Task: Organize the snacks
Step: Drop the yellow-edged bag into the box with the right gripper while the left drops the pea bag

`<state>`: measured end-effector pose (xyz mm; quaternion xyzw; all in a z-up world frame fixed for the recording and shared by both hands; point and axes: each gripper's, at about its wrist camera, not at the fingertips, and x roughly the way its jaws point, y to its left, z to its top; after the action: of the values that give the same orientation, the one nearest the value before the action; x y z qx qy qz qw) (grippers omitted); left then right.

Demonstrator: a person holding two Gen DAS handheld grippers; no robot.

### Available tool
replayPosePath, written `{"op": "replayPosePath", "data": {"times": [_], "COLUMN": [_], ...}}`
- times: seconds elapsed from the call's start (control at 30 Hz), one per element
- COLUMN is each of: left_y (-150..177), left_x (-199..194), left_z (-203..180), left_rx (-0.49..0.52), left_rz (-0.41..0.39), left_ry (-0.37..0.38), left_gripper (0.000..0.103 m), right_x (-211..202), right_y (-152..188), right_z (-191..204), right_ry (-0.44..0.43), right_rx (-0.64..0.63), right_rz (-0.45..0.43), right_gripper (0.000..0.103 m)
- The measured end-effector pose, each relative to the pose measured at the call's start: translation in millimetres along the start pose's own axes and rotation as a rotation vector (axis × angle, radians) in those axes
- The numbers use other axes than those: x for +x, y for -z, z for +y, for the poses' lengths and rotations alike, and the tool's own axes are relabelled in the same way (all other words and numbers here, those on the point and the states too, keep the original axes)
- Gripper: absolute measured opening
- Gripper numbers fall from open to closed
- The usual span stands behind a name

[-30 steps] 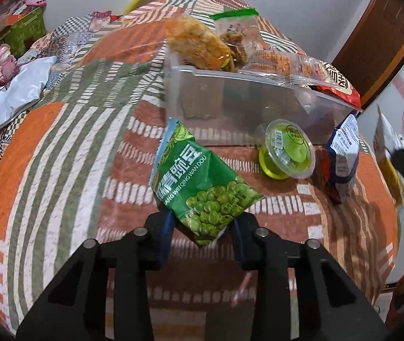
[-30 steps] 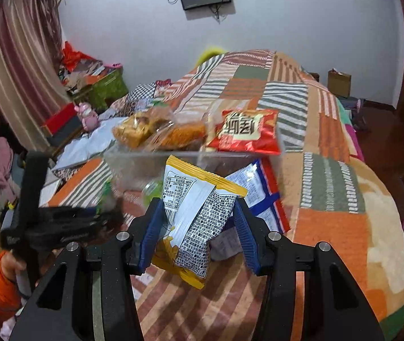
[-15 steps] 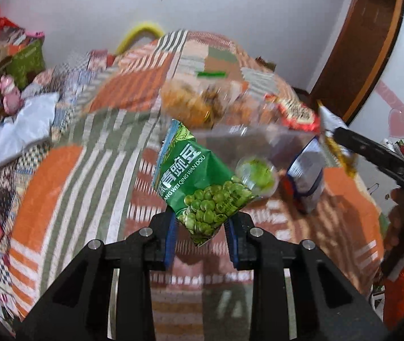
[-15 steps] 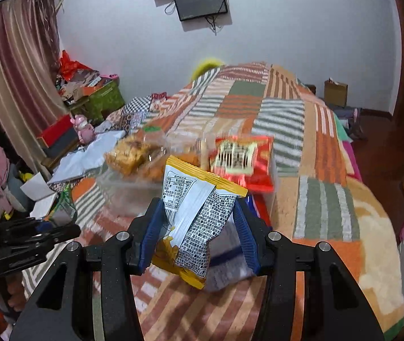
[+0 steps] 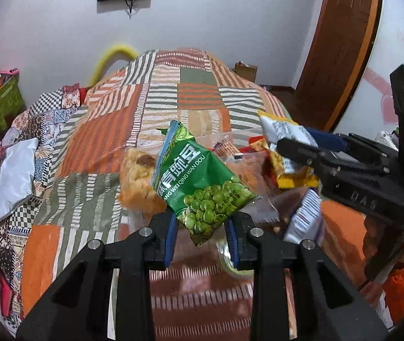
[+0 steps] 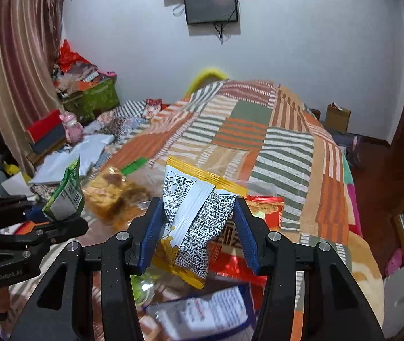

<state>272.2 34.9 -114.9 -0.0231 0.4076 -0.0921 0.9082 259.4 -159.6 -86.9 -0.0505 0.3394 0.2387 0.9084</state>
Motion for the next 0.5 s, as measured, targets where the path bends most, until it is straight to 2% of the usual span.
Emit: {"op": "replayPosePath", "data": {"times": [0.13,0.23,0.3,0.4,0.5], "left_y": [-4.5,-3.9,-3.7,-4.1,-5.1], "left_x": [19.7,27.2,29.7,27.5,21.1], "left_z": [2.3,-0.5,-1.3,0.6,1.9], "left_rx": [-0.014,-0.004,-0.006,-0.015,-0.026], "left_rz": [0.034,0.055,0.065,0.060,0.049], "left_ry": [0.012,0.012,0.010,0.010,0.021], "left_gripper": [0.031,0.031,0.031,0.037,0.044], "right_x": [19.4,17.7,14.8,8.4,-1.4], "right_y": [5.3,7.7,6.5,5.6,3.8], "right_z": [-1.5,-0.3,0.4,1.2,2.4], "right_ry": [0.006,0.012,0.011,0.022,0.021], "right_rx": [-0.009,-0.015,-0.021,-0.032,-0.037], "right_rz": [0.052,0.054,0.063,0.054,0.035], "right_gripper": [0.049,0.050,0.056,0.068,0.070]}}
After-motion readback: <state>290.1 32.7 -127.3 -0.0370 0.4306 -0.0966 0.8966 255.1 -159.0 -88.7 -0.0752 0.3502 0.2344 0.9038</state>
